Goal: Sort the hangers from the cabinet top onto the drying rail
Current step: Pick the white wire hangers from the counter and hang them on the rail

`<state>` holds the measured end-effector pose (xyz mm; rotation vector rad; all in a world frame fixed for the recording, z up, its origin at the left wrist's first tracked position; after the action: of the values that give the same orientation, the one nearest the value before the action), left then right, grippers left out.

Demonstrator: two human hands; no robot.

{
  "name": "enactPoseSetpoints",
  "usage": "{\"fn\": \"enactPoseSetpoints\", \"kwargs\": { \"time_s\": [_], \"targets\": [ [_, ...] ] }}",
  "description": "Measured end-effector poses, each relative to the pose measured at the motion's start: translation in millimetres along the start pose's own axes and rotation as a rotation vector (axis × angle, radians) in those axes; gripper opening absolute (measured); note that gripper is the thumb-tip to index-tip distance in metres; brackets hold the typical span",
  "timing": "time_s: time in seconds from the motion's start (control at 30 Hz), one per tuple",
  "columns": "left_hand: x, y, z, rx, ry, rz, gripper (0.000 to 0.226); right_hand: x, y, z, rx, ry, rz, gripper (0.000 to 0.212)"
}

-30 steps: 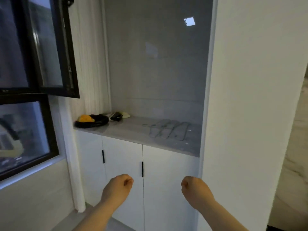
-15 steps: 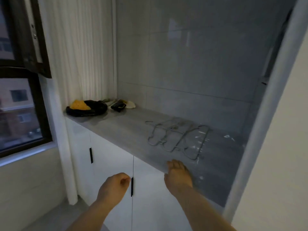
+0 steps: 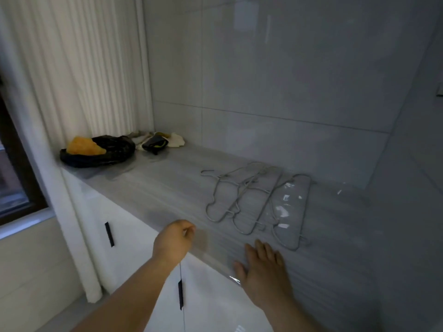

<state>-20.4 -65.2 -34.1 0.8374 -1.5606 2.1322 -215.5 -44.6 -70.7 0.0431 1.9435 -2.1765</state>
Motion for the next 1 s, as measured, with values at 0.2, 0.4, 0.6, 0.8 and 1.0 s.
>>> {"fn": "enactPoseSetpoints", "kwargs": {
  "time_s": [0.2,0.4,0.6,0.8,1.0],
  "targets": [
    [19,34,55,-0.144,-0.032,0.379,0.044,-6,-17,-5,0.124,0.016,-0.005,0.052],
    [25,53,86,-0.156,-0.086,0.485,0.053,-4,-16,-3,0.118,0.075,-0.03,0.057],
    [23,51,94,-0.179,-0.155,0.452,0.034,-5,-18,-3,0.067,0.066,-0.067,0.05],
    [14,38,83,-0.188,-0.262,-0.182,0.03,0,-5,0,-0.019,0.022,0.026,0.061],
    [22,21,51,-0.256,-0.455,-1.029,0.029,3,-1,2,0.013,0.031,0.011,0.06]
  ]
}}
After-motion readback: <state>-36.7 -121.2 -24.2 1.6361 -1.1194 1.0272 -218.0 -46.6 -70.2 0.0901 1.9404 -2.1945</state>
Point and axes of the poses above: each hand's wrist, its own z-axis towards the middle knuckle, its own y-axis out of the palm, x = y × z, the point moved 4 cm from there along z, towards the middle knuckle, and after that the axes turned 3 degrees about y, right-handed, at the moved point
